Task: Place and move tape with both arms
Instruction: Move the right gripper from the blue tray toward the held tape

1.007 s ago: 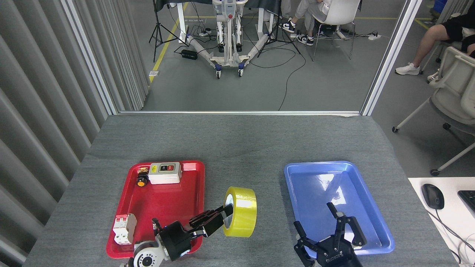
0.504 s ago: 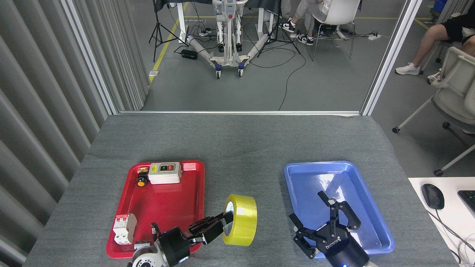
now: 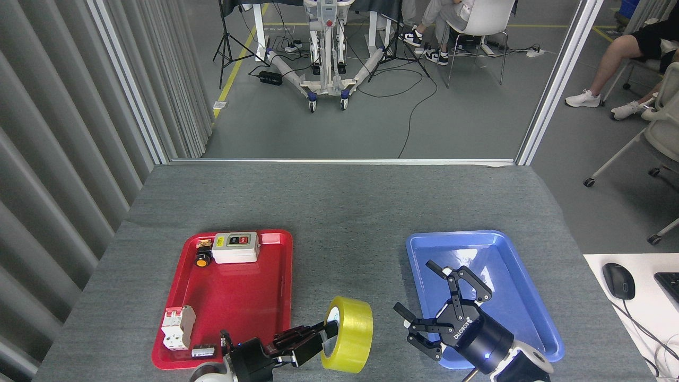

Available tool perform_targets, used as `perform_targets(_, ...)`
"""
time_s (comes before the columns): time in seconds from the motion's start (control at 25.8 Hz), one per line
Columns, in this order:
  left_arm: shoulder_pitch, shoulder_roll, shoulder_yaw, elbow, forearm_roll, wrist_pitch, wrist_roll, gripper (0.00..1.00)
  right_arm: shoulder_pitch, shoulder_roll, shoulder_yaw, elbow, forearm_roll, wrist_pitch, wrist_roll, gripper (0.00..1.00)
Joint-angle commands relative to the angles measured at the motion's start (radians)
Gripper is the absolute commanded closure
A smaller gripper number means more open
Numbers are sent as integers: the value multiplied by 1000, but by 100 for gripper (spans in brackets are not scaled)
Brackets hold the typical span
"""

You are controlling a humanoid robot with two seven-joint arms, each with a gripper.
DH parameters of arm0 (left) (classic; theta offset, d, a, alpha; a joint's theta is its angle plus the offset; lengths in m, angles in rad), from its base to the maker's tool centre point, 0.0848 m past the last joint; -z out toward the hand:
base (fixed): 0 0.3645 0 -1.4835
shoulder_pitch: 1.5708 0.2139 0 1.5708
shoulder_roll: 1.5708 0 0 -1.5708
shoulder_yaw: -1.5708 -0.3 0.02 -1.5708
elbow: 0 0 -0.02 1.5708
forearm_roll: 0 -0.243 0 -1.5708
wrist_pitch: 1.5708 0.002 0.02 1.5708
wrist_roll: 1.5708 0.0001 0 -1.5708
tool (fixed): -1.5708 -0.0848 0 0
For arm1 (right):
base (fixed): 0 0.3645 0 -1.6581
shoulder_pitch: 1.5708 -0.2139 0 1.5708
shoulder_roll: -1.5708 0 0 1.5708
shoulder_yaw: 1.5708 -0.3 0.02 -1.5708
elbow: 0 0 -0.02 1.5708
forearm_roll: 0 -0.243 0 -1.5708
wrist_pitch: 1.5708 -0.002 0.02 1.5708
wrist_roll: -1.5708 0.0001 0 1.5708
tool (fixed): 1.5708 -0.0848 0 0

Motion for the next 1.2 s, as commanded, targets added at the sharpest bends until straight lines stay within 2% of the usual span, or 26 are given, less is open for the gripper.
perform_targets(0.0, -2, 0, -6, 0, 0, 0, -1, 80, 52, -50, 22, -65, -5, -4, -4, 1)
perform_targets(0.23, -3, 1, -6, 2, 0, 0, 1, 80, 102, -55, 20, -97, -13, -7, -4, 2)
perform_targets(0.39, -5, 1, -6, 3, -1, 0, 1, 80, 101, -52, 18, -97, -50, -9, -4, 2)
perform_targets(0.5, -3, 3, -6, 2, -1, 0, 1, 80, 99, -18, 18, -96, -71, -9, -4, 2)
perform_targets(0.62, -3, 3, -6, 2, -1, 0, 1, 80, 99, 15, 22, -97, -71, -10, -3, 12)
perform_targets(0.7, -5, 3, -6, 3, -1, 0, 1, 80, 99, 34, 25, -96, -71, -13, -3, 13)
perform_targets(1.01, -11, 3, -5, 5, -1, 0, 1, 80, 87, 62, 45, -87, -73, -52, -1, 14)
perform_targets(1.16, -11, 3, -5, 6, -1, 0, 1, 80, 78, 68, 45, -83, -73, -67, 0, 21)
